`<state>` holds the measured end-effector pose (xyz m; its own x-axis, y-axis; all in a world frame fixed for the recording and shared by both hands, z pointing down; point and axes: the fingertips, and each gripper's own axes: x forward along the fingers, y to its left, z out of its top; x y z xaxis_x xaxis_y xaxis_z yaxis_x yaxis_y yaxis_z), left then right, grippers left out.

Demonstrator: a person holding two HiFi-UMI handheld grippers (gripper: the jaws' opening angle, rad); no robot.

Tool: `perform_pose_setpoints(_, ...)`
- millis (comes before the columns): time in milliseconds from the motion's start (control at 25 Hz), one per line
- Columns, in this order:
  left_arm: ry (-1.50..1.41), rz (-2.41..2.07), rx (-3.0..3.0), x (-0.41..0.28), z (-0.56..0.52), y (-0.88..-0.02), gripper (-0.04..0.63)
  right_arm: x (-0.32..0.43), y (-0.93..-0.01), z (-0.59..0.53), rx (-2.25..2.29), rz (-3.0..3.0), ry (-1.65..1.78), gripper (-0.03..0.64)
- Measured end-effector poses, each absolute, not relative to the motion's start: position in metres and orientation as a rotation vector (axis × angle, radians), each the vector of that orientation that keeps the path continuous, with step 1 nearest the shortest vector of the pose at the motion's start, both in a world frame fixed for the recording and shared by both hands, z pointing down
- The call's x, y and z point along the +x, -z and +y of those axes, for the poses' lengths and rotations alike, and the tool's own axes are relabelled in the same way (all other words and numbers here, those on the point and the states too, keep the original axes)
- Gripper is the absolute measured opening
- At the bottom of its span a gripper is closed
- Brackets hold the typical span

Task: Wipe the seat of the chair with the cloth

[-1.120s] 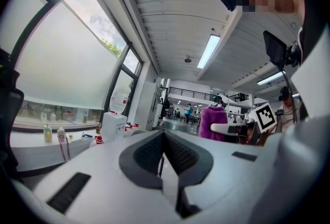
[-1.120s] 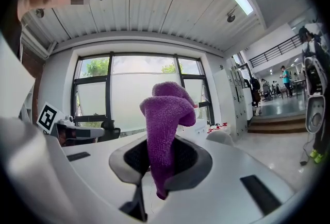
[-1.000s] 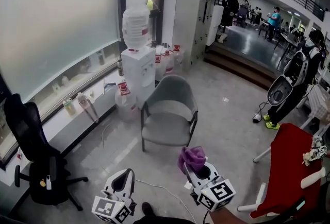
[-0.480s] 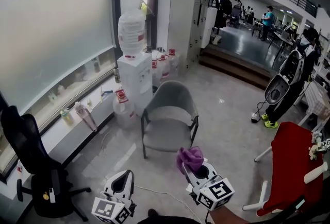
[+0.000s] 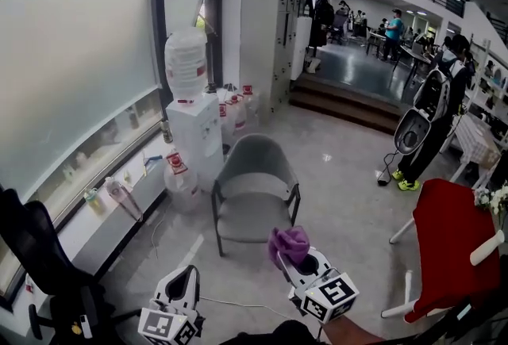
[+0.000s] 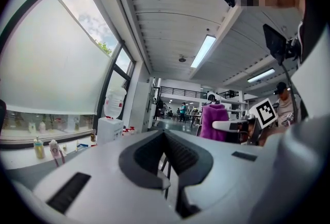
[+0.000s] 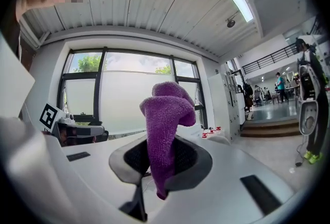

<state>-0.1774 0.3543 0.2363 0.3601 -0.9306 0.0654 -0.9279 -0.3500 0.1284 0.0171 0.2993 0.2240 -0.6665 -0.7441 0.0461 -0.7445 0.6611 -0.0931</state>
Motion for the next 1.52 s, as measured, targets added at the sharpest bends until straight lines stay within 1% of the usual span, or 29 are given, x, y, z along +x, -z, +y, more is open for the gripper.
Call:
perform_pose_setpoints(440,0.042,-1.656,2.455,-0.186,0.343,-0.249,0.006,0.007,-0.232,0.286,1.282,-2.839,-0.209,0.066)
perform_pose_setpoints(720,0.042,-1.699,2.428,-0.196,0.310,-0.246,0.006,-0.003,-0.228,0.245,1.254,-2.871,-0.200,0.066)
perform_pose_setpoints(1080,0.037,-1.697,2.407,-0.180,0.244,-0.253,0.006,0.014,-0.240,0.180,1.268,-2.879,-0.255,0.067)
perform_pose_setpoints(1520,-0.014,-1.673,2.424,-0.143,0.151,-0.242,0.006,0.041,-0.231,0.099,1.253,-2.904,-0.256,0.066)
